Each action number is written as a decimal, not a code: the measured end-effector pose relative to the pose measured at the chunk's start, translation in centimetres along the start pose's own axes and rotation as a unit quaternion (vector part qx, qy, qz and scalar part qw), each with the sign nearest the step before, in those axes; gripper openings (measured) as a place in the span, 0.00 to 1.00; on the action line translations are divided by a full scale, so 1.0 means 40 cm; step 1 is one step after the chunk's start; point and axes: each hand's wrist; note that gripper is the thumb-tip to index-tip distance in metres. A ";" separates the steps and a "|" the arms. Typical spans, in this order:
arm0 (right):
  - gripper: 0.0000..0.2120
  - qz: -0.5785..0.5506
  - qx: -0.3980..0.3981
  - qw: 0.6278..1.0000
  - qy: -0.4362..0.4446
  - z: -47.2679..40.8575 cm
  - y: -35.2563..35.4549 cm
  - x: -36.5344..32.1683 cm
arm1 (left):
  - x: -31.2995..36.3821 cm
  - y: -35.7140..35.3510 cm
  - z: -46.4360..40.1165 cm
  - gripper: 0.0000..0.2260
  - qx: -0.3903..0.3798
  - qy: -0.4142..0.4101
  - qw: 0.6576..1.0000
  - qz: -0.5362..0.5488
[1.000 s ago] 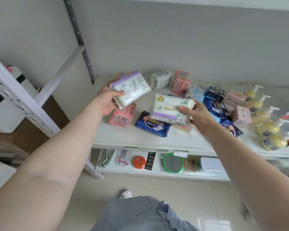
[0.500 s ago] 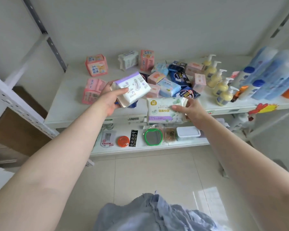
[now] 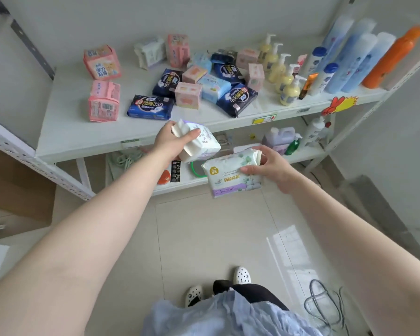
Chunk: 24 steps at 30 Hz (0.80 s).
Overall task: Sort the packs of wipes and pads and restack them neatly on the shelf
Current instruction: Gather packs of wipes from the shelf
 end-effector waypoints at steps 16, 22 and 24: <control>0.33 -0.088 0.078 0.988 -0.102 0.164 0.626 0.398 | 0.078 -0.783 0.031 0.16 -0.153 0.091 0.981 0.072; 0.31 -0.116 0.114 0.977 -0.140 0.158 0.800 0.539 | 0.034 -1.009 0.049 0.15 -0.181 0.132 0.973 0.058; 0.33 -0.125 0.120 0.973 -0.153 0.141 0.853 0.571 | 0.029 -1.070 0.029 0.15 -0.191 0.139 0.970 0.051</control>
Point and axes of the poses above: each hand's wrist, its own z-axis away from the middle knuckle, its own y-axis out of the back of the hand, x = y × z, and after that the axes turned 14 degrees about -y, right-handed
